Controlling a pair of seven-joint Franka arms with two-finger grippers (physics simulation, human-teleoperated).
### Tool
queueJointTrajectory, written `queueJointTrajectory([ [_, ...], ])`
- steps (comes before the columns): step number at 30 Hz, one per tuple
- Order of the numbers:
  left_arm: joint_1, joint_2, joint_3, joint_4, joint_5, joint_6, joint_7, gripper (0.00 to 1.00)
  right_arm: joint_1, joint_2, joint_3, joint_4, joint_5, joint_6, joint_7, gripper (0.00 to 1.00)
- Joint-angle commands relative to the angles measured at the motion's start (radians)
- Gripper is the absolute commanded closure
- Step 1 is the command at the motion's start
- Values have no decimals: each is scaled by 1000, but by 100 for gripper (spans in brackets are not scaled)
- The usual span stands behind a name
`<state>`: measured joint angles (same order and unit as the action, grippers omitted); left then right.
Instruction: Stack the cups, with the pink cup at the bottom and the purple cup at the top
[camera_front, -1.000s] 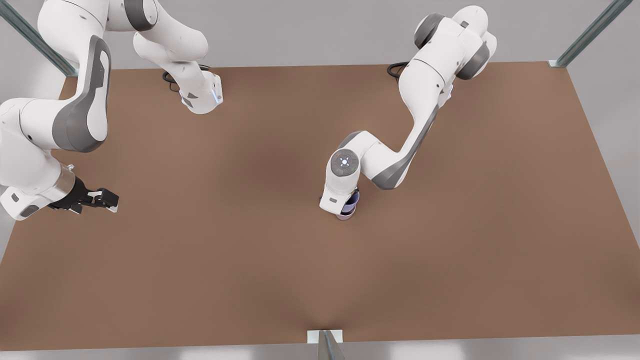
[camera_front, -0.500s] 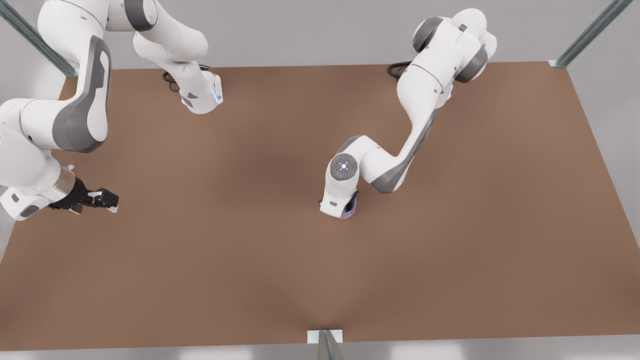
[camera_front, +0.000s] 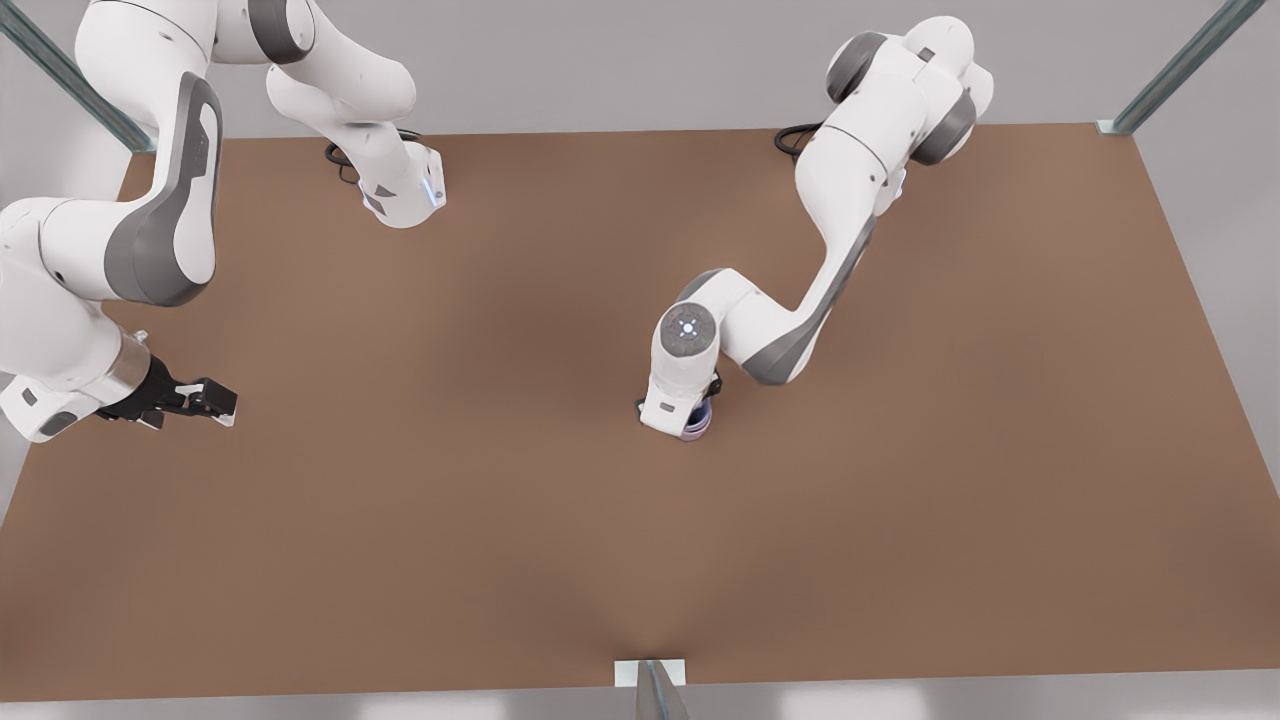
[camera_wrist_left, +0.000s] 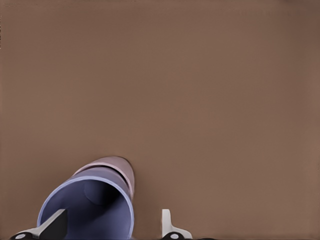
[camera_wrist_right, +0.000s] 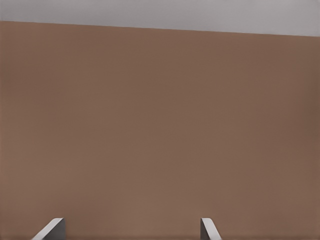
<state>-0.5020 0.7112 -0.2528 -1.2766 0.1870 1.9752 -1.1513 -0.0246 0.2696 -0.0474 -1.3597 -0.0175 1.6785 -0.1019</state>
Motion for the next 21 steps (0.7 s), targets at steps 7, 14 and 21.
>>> queueJointTrajectory([
  [7,191,-139,12,100,-86,-338,508,0,0,-1,0,1,1,0,1,0],
  [14,352,-519,204,-73,-84,-549,1144,0,0,-1,0,1,1,0,1,0],
  [21,352,-578,202,-138,-87,-469,1277,0,0,-1,0,2,1,0,1,0],
])
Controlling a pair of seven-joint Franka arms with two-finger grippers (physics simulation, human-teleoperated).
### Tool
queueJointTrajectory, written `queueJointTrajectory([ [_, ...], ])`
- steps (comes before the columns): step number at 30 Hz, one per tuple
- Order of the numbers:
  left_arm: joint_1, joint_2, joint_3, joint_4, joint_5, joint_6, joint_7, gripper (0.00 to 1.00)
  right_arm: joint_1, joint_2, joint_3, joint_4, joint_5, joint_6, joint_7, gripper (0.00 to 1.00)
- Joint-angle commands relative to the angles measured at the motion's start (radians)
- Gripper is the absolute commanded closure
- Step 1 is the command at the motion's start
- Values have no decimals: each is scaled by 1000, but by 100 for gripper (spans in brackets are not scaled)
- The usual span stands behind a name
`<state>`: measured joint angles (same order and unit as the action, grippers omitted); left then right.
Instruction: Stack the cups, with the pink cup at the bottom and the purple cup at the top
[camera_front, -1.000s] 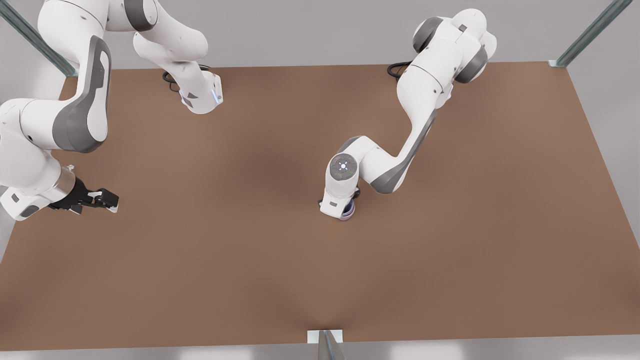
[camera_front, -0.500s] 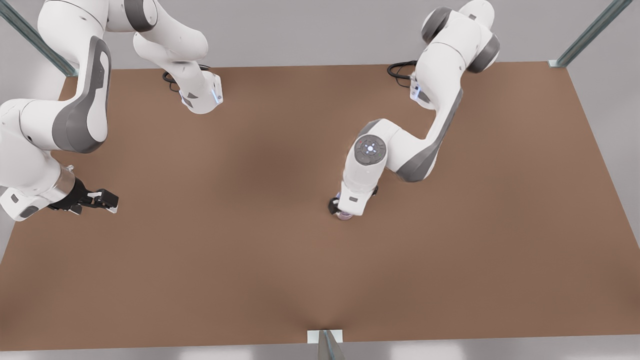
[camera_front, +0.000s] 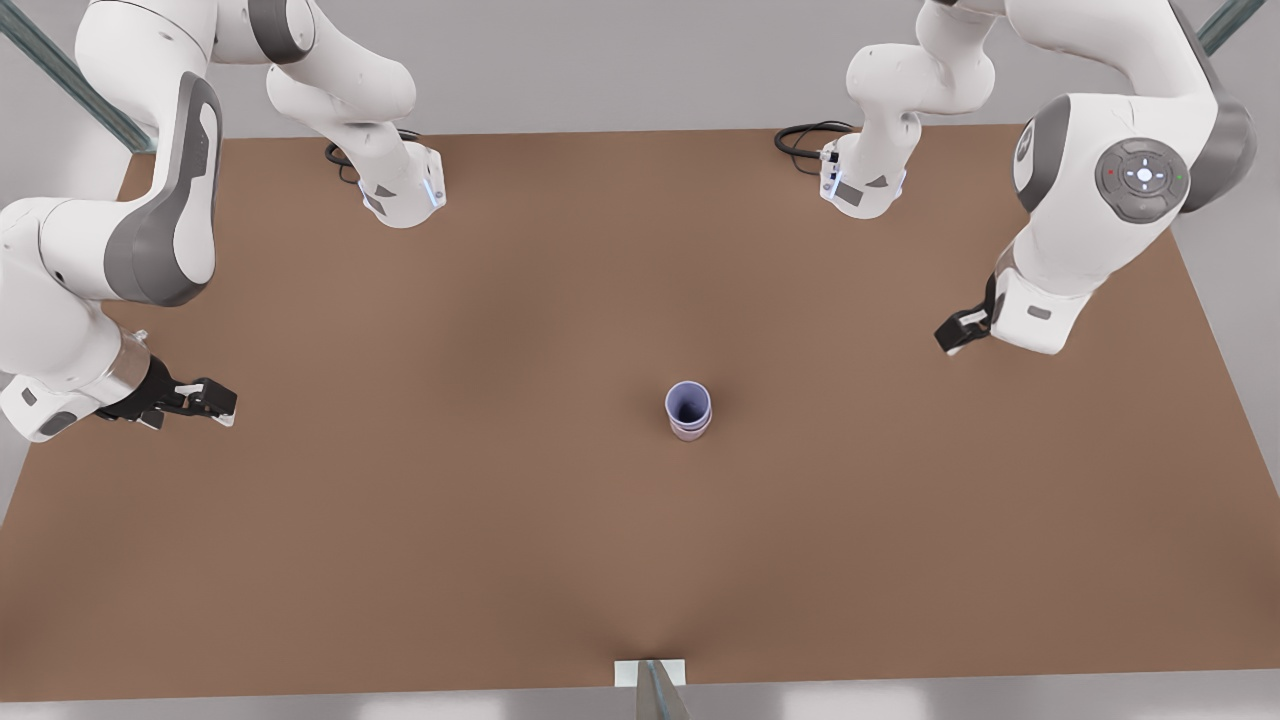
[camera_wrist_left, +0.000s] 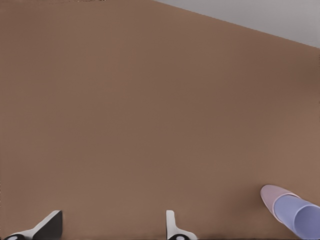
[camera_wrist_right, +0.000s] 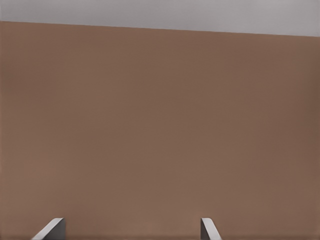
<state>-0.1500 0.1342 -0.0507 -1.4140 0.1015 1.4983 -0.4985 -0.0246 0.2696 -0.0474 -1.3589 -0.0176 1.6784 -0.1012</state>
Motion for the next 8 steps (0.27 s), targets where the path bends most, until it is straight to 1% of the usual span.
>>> queueJointTrajectory([
  [1,0,4,-1,-2,-2,22,626,0,0,-1,0,1,1,0,0,0],
  [3,0,18,-1,-2,-2,62,626,0,0,-1,0,0,1,0,0,0],
  [8,0,21,-1,-16,-2,68,626,0,0,-1,0,1,1,0,0,0],
])
